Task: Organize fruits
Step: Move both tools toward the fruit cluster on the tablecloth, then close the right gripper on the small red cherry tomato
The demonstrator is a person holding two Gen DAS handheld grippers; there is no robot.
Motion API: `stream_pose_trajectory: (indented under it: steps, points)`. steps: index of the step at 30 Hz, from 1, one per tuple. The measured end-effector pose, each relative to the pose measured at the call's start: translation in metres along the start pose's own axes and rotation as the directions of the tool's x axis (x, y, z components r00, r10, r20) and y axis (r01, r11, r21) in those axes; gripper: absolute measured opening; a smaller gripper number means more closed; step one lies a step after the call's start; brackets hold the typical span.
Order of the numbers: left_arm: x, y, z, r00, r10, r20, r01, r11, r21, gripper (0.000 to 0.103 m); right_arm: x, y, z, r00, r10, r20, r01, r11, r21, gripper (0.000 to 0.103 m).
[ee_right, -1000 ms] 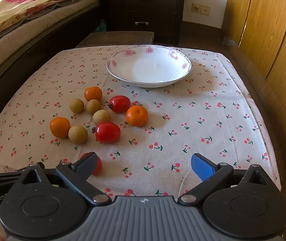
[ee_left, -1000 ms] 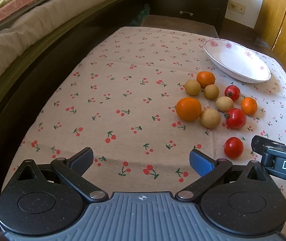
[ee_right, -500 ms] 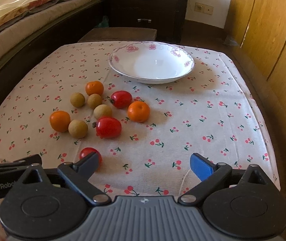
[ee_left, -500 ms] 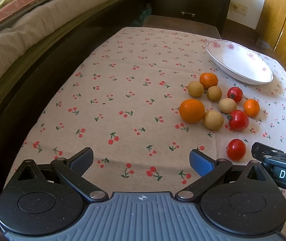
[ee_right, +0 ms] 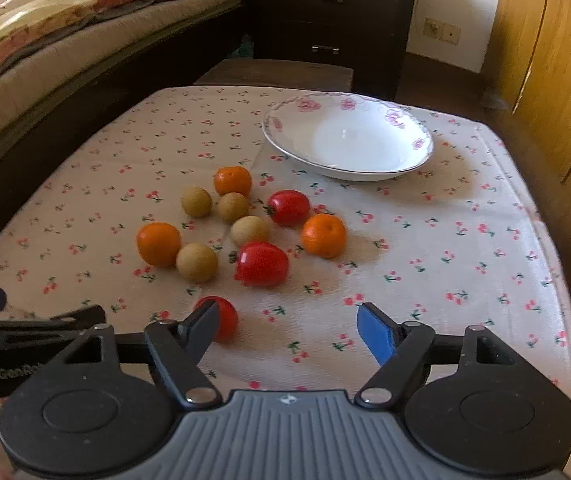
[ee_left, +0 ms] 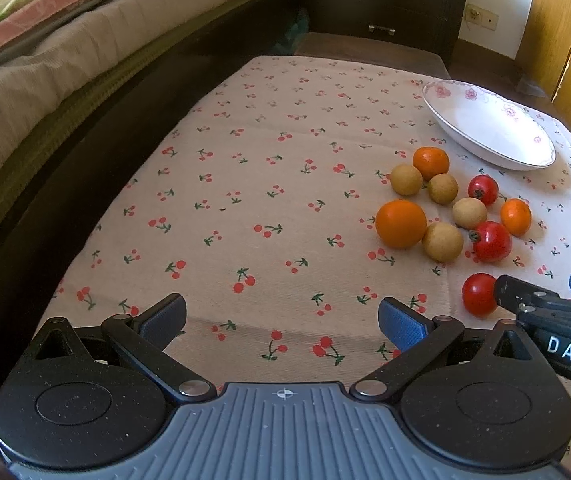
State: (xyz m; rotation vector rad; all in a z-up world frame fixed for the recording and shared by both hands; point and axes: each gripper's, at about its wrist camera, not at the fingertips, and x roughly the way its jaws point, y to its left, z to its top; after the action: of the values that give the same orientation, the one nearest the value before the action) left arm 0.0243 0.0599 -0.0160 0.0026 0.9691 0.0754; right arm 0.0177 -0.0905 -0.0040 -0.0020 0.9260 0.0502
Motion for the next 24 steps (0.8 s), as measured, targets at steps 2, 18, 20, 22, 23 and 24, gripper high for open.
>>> stream_pose_trajectory:
  steps: [2,18,20,22,23,24]
  points:
    - [0.002,0.002,0.0,1.0,0.003,-0.007,-0.003,1.0,-0.002,0.103,0.001,0.001,0.0,0.999,0.035,-0.003,-0.035,0.999,0.004,0.072]
    - [0.006,0.015,-0.002,1.0,-0.014,-0.016,0.013,1.0,-0.011,0.102,0.017,0.017,-0.001,0.99,0.12,-0.073,-0.121,0.992,-0.015,0.046]
    - [0.006,0.014,-0.002,1.0,-0.007,-0.01,0.007,1.0,-0.003,0.102,0.018,0.02,-0.001,0.991,0.113,-0.067,-0.116,0.993,-0.03,0.044]
    - [0.006,0.014,-0.002,1.0,-0.009,-0.007,0.009,1.0,0.002,0.102,0.019,0.021,0.0,0.991,0.119,-0.063,-0.121,0.992,-0.038,0.039]
    - [0.006,0.013,-0.002,1.0,-0.015,-0.008,0.015,1.0,0.003,0.102,0.019,0.021,0.001,0.99,0.126,-0.064,-0.128,0.991,-0.036,0.032]
    - [0.006,0.013,-0.002,1.0,-0.02,-0.009,0.02,1.0,0.004,0.102,0.02,0.021,0.001,0.989,0.133,-0.065,-0.136,0.99,-0.032,0.028]
